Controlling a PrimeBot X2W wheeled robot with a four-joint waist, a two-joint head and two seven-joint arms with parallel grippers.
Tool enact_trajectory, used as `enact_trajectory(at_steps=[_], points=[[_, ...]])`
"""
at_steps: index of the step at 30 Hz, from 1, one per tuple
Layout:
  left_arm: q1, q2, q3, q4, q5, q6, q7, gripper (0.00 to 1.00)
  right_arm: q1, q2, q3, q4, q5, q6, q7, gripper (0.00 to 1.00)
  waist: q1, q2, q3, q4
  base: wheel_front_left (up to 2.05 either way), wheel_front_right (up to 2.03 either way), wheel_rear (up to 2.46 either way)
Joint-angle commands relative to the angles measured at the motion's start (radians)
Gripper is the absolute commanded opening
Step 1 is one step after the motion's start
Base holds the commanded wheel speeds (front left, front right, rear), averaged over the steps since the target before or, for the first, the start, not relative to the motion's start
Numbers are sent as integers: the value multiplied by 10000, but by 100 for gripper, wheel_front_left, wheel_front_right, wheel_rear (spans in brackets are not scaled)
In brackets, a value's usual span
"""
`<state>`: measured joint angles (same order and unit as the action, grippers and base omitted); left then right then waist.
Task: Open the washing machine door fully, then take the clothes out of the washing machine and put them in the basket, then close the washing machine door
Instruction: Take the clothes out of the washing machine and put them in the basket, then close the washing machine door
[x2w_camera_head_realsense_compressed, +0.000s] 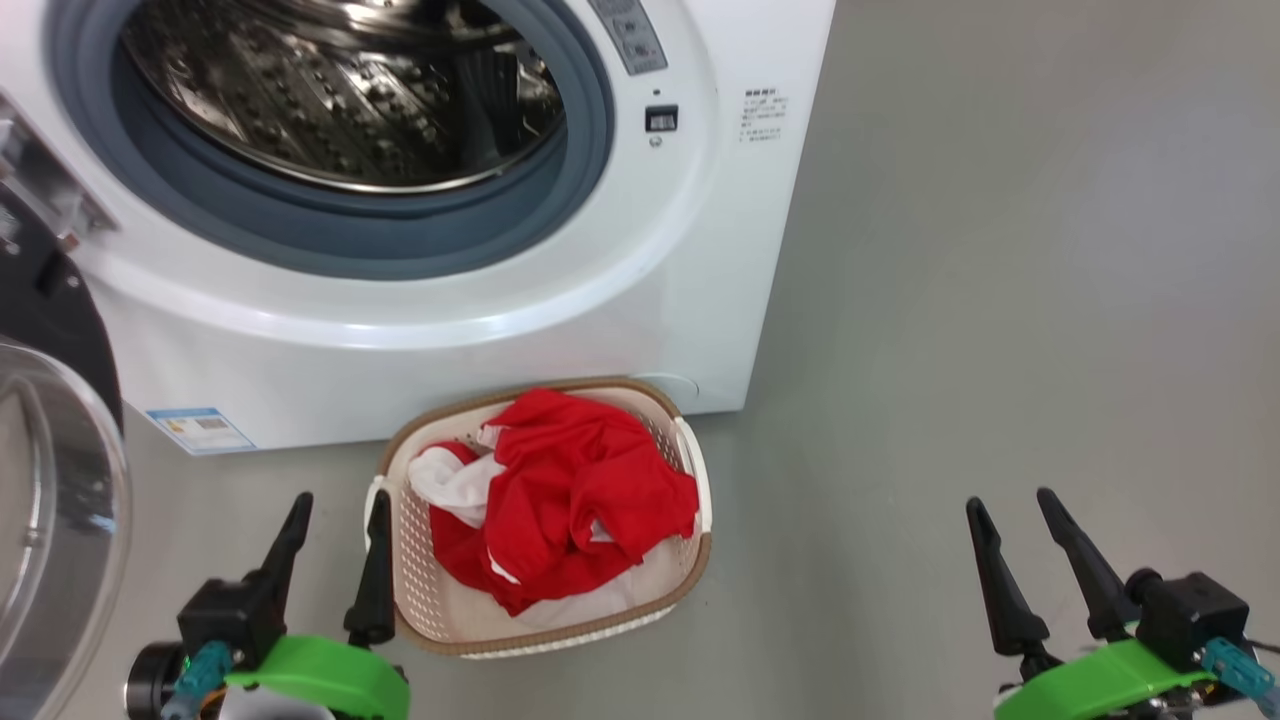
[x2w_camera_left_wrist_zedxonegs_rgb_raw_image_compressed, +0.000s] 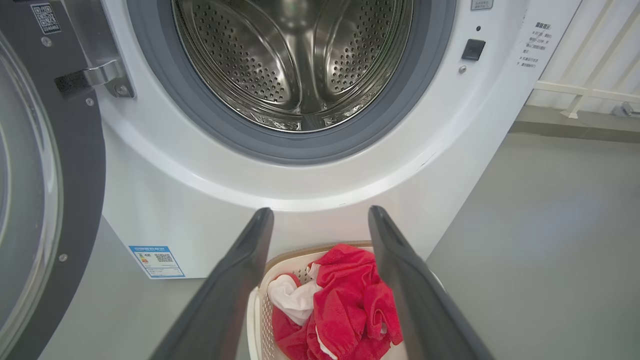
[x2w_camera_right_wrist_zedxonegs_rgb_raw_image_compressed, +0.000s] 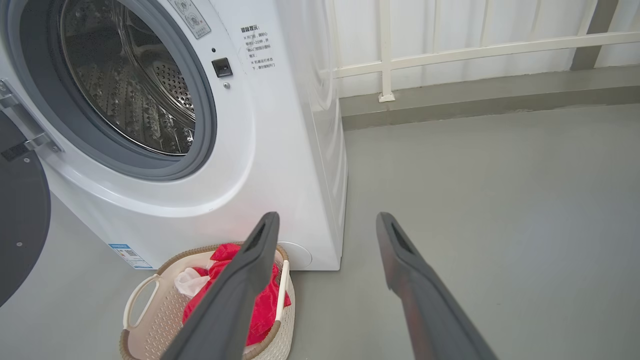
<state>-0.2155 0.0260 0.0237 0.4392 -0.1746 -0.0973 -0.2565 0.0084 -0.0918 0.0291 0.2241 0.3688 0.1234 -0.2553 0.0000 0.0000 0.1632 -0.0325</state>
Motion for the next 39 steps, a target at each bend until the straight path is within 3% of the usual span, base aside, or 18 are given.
enact_trajectory(at_steps=[1,24,39], points=[[158,242,354,-405,167,-44,-53,100,82,-153,133,-224,-32,73,-65,100,0,0,-256,92,0,0,0],[2634,242,725,-2750,-154,275,-53,100,1301,-200,-73,-365,-42,73,-65,100,0,0,-1233,83,0,0,0],[2802,242,462,-2937,-423,388,-53,100,1277,-184,-135,-430,-88,73,-65,100,0,0,-1158,9,0,0,0]])
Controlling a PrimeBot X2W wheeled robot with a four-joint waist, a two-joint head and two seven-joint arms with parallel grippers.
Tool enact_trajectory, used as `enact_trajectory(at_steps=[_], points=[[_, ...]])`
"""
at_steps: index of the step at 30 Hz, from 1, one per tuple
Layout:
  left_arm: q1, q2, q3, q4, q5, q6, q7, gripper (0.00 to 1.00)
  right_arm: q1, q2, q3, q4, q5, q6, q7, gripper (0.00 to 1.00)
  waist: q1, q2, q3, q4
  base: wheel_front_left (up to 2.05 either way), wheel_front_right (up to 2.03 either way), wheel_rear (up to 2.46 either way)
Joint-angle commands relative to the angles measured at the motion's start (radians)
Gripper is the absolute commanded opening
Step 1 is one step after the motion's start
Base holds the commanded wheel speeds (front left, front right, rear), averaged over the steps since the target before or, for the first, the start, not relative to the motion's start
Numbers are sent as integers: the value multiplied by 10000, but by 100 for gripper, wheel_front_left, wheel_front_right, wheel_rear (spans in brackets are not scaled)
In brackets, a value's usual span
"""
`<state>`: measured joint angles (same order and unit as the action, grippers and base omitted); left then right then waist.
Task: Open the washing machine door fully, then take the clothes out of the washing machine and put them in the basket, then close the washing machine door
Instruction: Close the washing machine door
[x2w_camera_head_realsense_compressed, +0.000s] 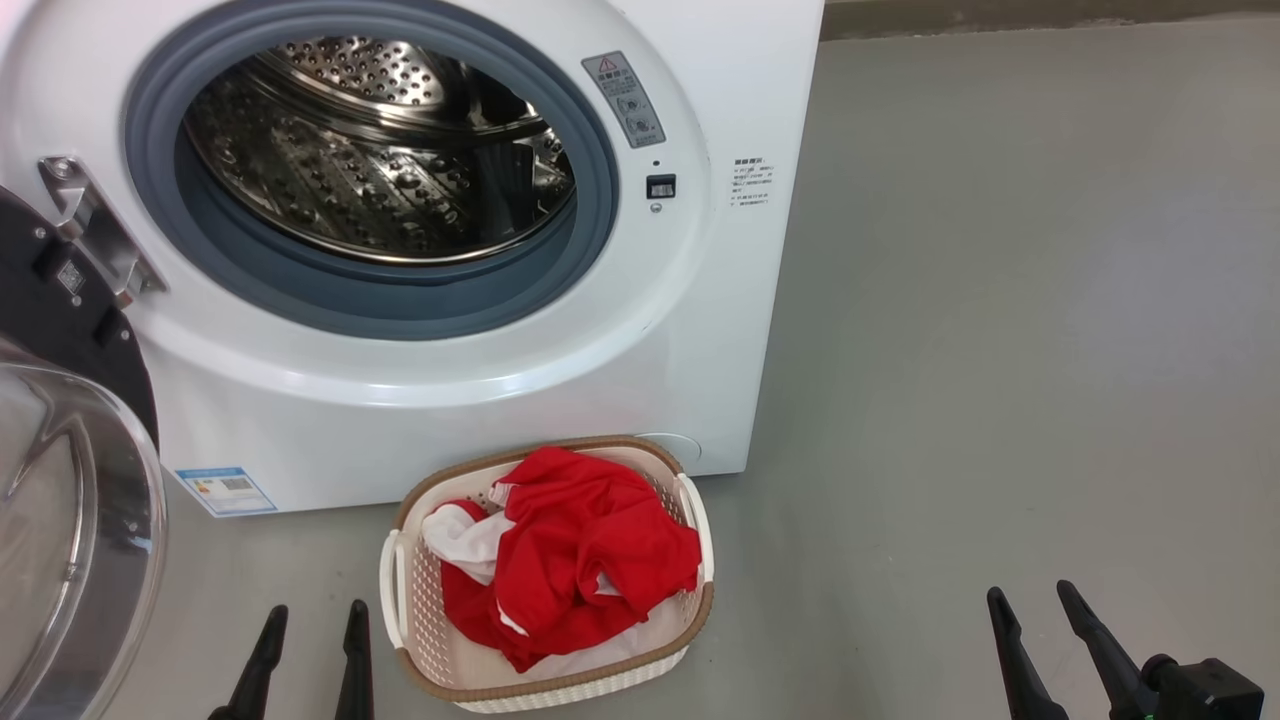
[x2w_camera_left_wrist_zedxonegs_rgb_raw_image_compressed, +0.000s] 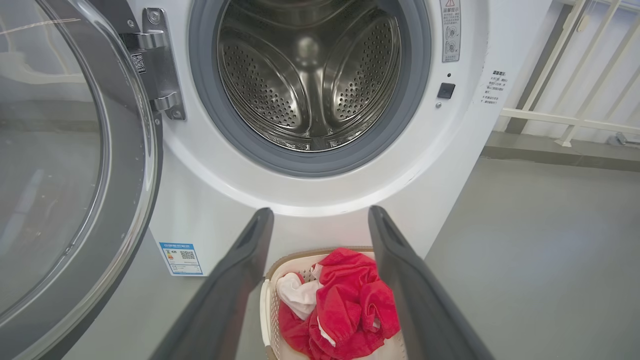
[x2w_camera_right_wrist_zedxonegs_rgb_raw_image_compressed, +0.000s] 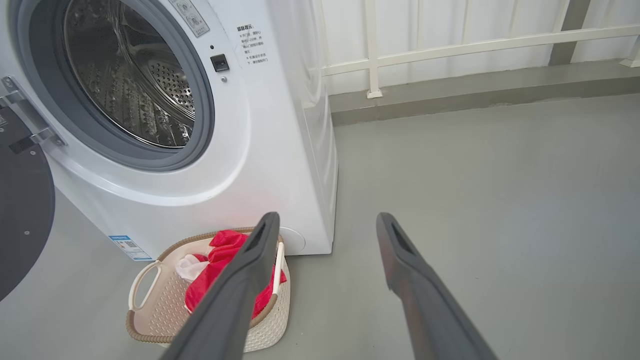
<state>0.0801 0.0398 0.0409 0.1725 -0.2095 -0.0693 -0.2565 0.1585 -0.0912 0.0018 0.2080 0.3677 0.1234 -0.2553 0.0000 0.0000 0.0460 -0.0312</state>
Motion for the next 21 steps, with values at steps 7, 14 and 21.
enact_trajectory(at_steps=[7,14,21], points=[[-208,104,294,-215,-68,87,-53,100,-256,-165,142,-272,-67,73,-65,100,0,0,73,-40,0,0,0],[-266,104,262,-204,-54,91,-53,100,-268,-175,142,-270,-63,73,-65,100,0,0,102,-13,-8,8,0],[-313,104,209,-132,7,121,-53,100,-281,-185,142,-281,-70,73,-65,100,0,0,100,22,-86,86,0]])
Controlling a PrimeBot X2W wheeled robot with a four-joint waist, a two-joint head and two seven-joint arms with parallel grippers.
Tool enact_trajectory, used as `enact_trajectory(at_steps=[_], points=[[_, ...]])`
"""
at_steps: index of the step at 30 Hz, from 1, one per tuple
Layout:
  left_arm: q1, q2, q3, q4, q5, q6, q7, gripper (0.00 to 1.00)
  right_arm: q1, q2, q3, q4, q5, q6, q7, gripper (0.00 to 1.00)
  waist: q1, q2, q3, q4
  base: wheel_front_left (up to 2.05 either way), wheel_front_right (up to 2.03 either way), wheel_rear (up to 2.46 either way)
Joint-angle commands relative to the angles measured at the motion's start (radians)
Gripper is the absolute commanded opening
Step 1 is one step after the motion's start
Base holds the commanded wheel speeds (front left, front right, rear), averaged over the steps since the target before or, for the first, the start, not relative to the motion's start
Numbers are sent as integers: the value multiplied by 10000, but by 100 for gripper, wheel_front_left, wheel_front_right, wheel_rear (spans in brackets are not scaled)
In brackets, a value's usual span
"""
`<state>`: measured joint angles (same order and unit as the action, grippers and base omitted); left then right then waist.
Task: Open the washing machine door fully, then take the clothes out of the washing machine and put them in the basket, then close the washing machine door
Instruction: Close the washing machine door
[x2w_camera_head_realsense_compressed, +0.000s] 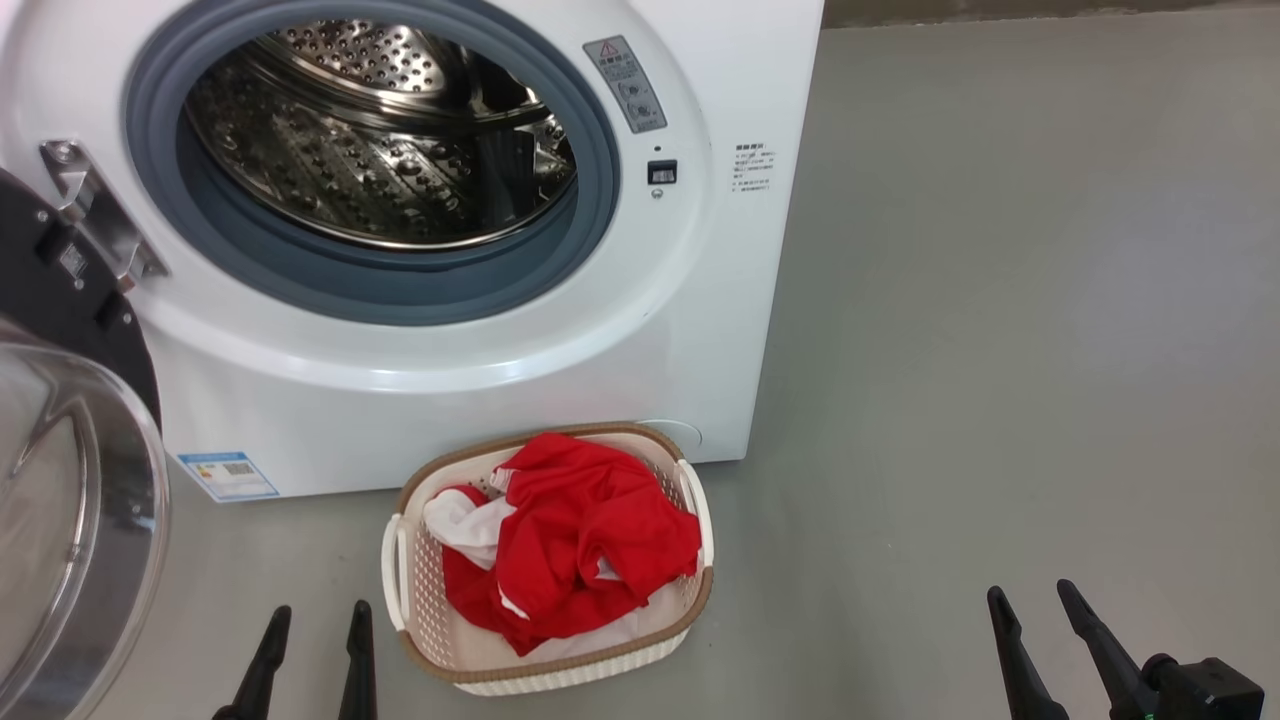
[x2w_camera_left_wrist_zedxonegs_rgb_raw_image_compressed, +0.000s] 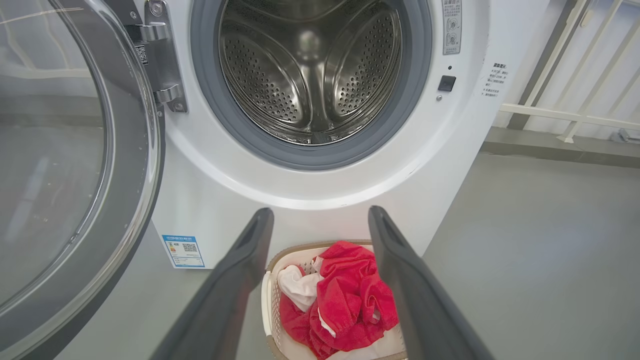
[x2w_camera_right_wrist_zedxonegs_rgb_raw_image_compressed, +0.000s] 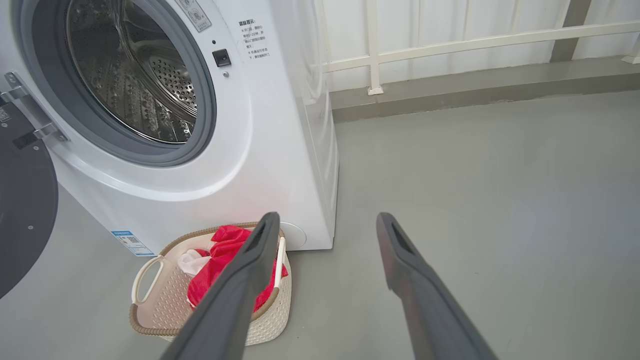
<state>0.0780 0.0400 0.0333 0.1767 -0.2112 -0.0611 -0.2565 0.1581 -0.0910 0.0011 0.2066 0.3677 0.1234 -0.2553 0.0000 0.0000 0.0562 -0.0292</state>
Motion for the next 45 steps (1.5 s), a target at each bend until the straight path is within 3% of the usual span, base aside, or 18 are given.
enact_trajectory(at_steps=[1,13,28,45], points=[[-297,102,280,-167,21,35,-53,100,-277,-188,152,-268,-69,73,-65,100,0,0,-6,5,-128,128,0],[-336,102,320,-247,-54,-4,-53,100,-314,-169,165,-251,-59,73,-65,100,0,0,13,47,-119,118,2],[-345,102,224,-224,-171,59,-53,100,-271,-167,141,-243,-68,73,-65,100,0,0,-108,180,-10,10,0],[-205,102,-257,18,-436,578,-53,100,-198,-274,491,-219,-69,73,-65,100,0,0,-333,1645,0,0,0]])
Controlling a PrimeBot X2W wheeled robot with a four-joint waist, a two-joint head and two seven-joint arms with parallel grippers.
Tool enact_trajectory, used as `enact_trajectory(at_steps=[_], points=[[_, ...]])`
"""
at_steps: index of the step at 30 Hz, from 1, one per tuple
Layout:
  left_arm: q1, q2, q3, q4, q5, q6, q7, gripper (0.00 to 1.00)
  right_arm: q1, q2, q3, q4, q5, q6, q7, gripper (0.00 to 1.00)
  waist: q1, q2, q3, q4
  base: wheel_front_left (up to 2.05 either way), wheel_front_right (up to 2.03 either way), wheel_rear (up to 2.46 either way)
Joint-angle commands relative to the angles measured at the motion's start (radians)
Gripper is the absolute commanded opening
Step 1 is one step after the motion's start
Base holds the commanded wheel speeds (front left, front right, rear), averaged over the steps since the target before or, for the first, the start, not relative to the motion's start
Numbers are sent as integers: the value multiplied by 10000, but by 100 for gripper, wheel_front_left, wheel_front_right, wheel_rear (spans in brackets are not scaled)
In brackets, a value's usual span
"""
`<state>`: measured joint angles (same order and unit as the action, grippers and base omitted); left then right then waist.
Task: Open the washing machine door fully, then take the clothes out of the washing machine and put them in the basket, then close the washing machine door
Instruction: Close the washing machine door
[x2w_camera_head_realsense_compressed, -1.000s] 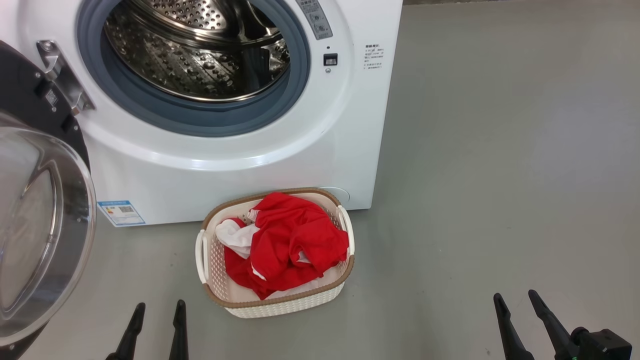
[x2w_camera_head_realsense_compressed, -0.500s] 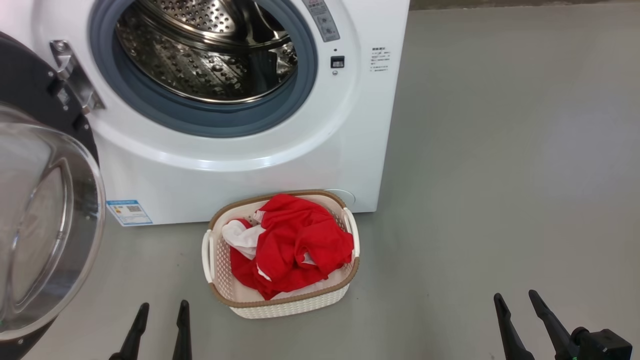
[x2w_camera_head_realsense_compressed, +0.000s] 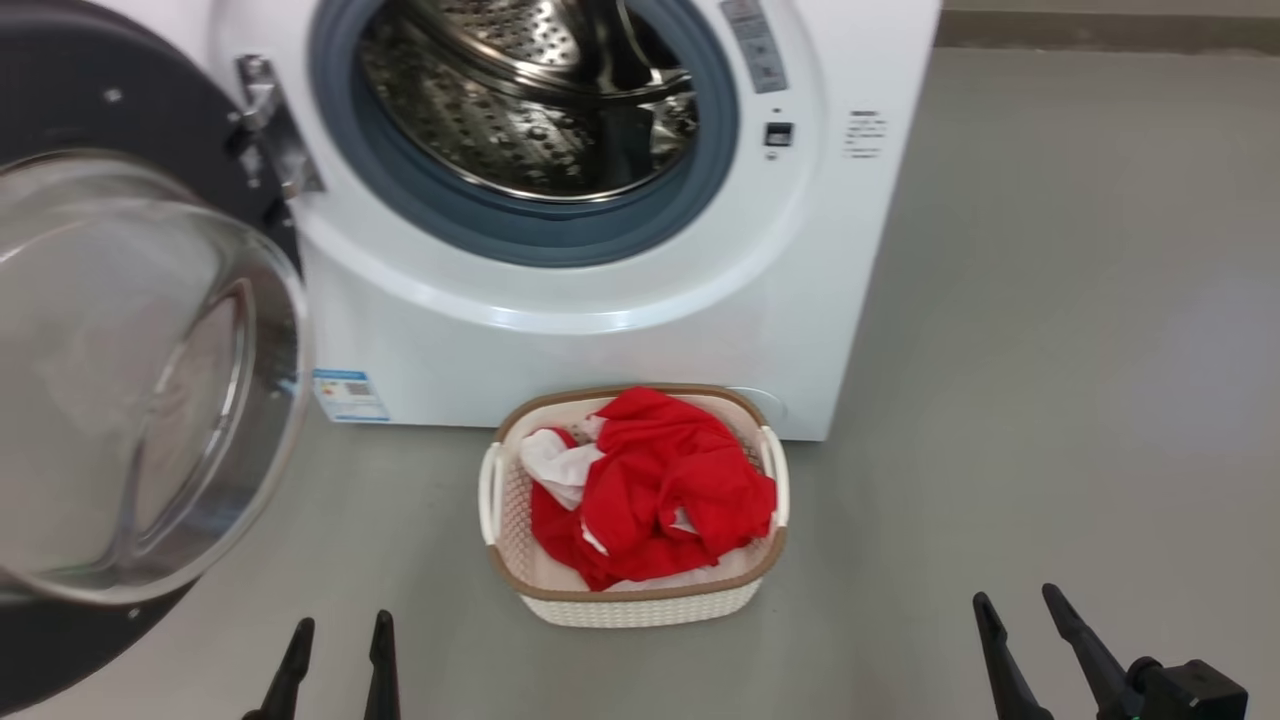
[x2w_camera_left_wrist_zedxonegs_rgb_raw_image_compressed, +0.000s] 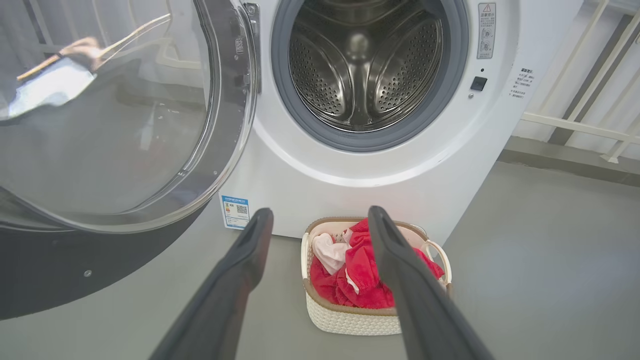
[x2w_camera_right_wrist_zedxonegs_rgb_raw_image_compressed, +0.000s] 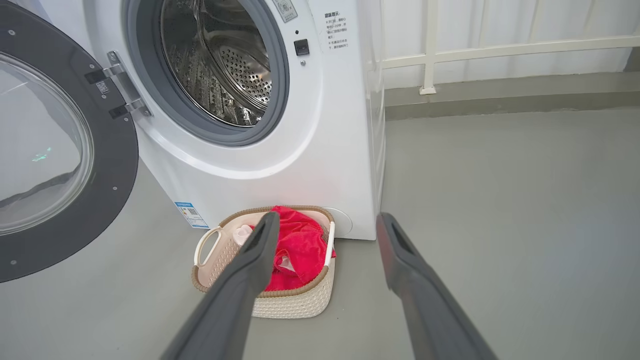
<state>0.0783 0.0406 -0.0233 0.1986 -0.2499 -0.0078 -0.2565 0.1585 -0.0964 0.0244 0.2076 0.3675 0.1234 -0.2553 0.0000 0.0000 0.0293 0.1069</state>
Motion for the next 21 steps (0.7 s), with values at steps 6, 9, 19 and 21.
enact_trajectory(at_steps=[6,9,19,21], points=[[-102,97,166,-143,-66,168,-53,100,-293,-248,456,-193,-47,73,-65,100,0,0,-119,1135,0,0,0],[-69,97,105,-139,-99,224,-53,100,-367,-271,519,-176,-32,73,-65,100,0,0,-89,1563,0,0,0],[53,97,-50,-175,-251,332,-53,100,-513,-362,847,-103,1,73,-65,100,0,0,-123,2891,0,0,0],[66,97,-100,-180,-284,355,-53,100,-545,-369,894,-98,3,73,-65,100,0,0,-126,3115,0,0,0]])
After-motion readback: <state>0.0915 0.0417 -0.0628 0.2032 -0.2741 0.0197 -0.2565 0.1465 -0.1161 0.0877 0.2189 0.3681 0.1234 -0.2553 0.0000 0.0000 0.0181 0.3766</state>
